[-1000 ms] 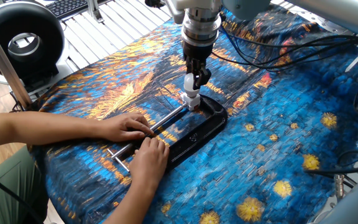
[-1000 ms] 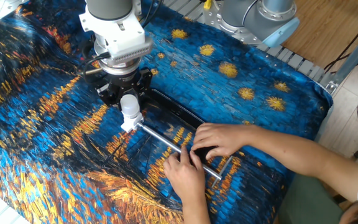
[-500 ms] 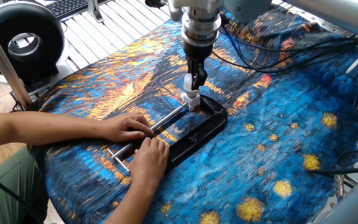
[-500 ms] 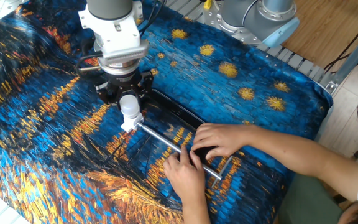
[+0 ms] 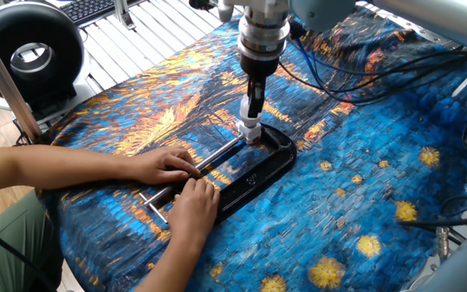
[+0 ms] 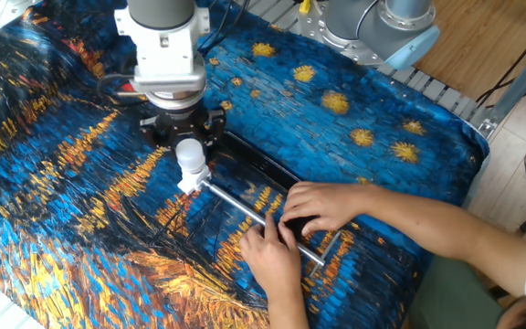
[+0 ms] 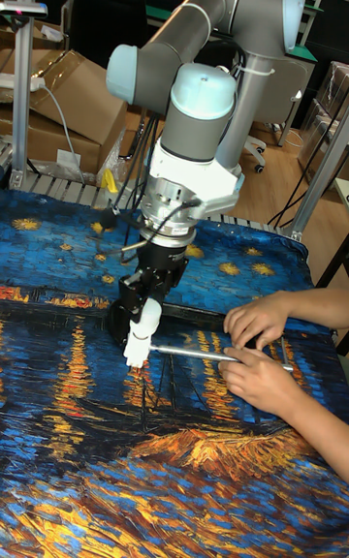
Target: Install the light bulb by rotating it
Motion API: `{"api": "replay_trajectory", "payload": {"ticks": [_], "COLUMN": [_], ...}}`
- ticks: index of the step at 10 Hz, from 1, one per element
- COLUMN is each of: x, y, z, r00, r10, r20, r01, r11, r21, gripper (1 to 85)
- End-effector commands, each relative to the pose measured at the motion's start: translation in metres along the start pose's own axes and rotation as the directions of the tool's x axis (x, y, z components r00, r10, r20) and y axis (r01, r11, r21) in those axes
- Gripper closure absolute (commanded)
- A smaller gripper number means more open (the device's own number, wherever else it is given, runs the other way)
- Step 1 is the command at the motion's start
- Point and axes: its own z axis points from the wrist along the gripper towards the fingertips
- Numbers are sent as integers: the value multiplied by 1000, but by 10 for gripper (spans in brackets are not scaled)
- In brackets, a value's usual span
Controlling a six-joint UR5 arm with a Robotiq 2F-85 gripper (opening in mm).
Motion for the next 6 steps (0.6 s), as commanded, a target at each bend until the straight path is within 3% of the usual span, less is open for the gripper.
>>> {"api": "replay_trajectory", "payload": {"ticks": [1, 4, 6], "x": [-2, -6, -12], "y": [4, 5, 10], "z": [-1, -1, -1], "r00": [978, 931, 877], "r10": [210, 364, 480], "r20": [8, 18, 24], "r01": [-210, -364, -477], "r11": [977, 931, 876], "r21": [-22, -35, -68], "gripper": [523, 533, 540]}}
